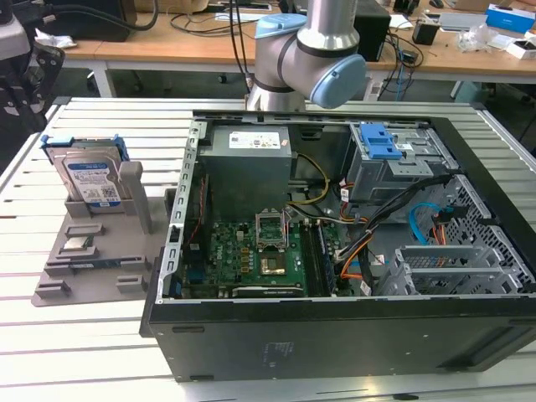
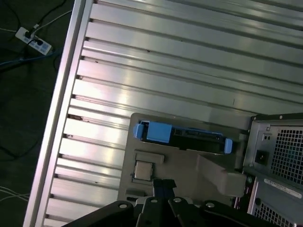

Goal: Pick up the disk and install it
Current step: 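Pick up the disk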

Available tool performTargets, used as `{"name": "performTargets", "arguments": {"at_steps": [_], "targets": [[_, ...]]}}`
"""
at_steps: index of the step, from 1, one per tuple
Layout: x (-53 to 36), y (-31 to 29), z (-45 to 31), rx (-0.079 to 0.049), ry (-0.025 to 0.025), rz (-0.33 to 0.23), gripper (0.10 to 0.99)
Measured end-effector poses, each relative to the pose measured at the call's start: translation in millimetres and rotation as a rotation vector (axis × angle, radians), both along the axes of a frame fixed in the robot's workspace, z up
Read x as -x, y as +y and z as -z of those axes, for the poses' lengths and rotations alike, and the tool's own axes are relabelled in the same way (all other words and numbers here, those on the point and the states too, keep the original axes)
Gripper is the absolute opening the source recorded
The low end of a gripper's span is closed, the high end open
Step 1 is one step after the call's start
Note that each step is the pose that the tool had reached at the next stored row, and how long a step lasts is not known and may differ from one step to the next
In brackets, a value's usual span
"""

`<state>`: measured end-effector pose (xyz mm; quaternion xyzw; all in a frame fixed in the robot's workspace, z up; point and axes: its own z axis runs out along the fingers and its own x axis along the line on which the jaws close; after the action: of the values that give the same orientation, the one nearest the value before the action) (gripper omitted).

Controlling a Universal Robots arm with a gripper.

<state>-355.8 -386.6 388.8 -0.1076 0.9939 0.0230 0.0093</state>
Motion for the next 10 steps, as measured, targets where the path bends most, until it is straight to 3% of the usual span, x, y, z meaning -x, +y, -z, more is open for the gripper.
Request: {"name": "performTargets", "arguments": {"at_steps": [10], "targets": [[0.0, 0.0, 0.0, 0.000, 0.0000, -0.131, 0.106]]}}
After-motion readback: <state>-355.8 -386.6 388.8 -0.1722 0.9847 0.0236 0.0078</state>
